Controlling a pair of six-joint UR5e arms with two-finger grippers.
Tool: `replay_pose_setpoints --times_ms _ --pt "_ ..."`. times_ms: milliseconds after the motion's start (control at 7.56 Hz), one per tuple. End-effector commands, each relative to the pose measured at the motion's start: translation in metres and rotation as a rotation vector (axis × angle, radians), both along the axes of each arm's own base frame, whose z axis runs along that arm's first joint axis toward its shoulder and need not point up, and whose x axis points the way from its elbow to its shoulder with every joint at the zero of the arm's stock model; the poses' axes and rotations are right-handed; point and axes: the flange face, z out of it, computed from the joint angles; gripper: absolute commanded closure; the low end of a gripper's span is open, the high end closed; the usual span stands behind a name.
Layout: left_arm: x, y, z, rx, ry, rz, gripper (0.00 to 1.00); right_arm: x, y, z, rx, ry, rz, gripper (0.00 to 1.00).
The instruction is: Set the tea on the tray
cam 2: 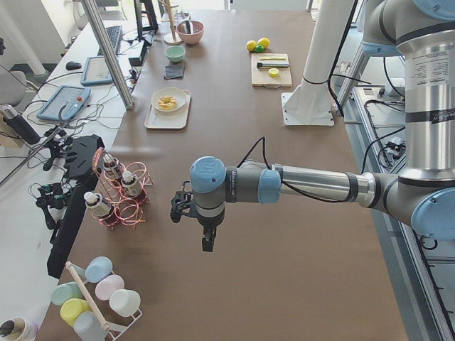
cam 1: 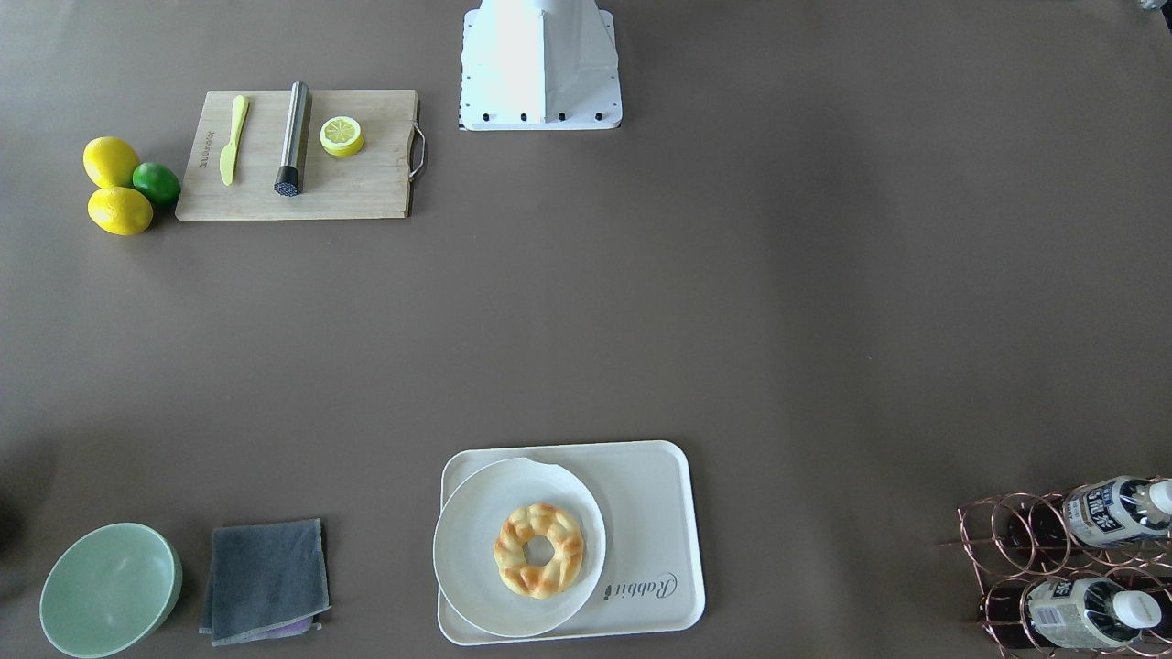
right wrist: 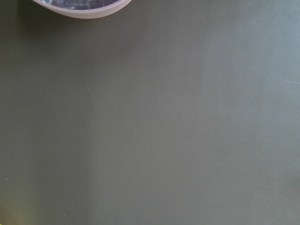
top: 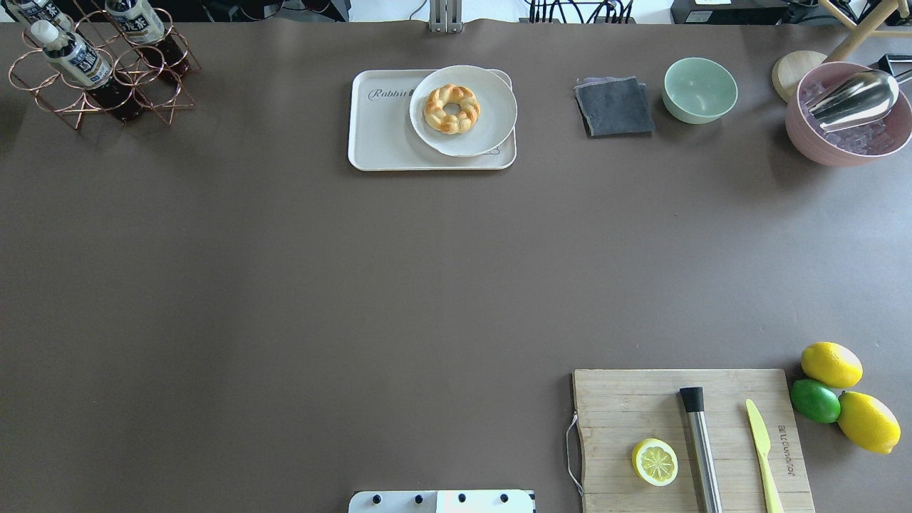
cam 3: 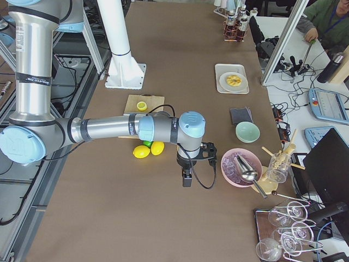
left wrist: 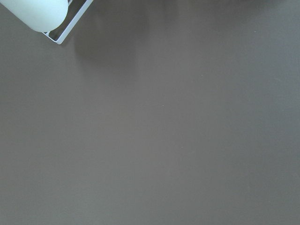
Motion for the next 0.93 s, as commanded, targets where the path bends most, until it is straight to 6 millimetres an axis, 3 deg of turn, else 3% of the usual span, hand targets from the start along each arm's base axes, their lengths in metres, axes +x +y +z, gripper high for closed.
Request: replay_pose_setpoints --times_ms 0,529,661,794 --pt "0.003 0.003 0.006 -0.005 0.020 0.009 0.01 0.011 0.001 -0.005 0.009 -0.001 0.025 0.00" --pt "0.004 -0.008 0.012 0.013 0.033 0.011 0.00 0.011 0.002 0.003 0.001 -0.047 0.023 0.00" --pt "0.005 -0.012 0.010 0.044 0.033 0.038 0.00 0.015 -0.007 -0.005 0.064 -0.013 0.020 0.00" --pt "0.008 -0.019 0.014 0.062 0.032 0.070 0.01 0.019 -0.005 0.002 0.106 0.004 0.003 0.00"
